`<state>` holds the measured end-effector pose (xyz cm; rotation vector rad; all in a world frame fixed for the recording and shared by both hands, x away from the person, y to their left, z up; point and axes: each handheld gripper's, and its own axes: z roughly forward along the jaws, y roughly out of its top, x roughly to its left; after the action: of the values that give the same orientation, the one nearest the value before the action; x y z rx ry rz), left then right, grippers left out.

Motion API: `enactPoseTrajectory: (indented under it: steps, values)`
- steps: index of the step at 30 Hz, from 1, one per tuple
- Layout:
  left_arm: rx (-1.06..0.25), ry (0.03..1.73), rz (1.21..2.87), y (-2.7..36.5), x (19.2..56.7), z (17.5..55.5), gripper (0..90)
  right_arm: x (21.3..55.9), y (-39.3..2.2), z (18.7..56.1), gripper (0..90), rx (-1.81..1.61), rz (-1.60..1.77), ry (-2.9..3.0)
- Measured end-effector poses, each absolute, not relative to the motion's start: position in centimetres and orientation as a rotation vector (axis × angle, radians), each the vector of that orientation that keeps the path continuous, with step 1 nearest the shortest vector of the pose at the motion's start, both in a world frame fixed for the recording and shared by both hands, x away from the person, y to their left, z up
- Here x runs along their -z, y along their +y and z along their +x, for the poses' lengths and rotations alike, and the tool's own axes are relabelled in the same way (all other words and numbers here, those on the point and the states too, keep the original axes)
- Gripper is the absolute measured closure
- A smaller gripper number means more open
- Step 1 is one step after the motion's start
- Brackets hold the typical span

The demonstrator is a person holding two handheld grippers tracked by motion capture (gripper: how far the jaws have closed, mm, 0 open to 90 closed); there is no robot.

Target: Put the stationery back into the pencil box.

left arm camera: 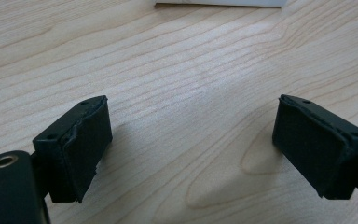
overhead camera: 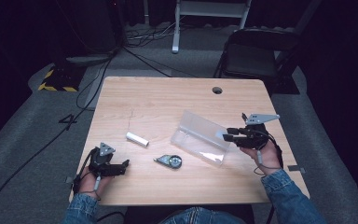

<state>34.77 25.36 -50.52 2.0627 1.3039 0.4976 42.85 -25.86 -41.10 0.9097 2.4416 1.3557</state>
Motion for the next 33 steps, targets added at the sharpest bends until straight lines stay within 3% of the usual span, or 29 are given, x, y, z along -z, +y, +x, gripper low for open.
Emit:
enactPoseTrajectory:
  steps: [13, 33]
  values:
    - [-0.498, 1.304, 2.062, 25.4, 50.5, 34.8, 12.1, 40.8, -30.5, 44.2, 60.0, -1.347, 1.140, 2.210]
    - [-0.498, 1.304, 2.062, 25.4, 50.5, 34.8, 12.1, 45.2, -34.2, 47.2, 65.5, -0.980, 1.391, 2.150]
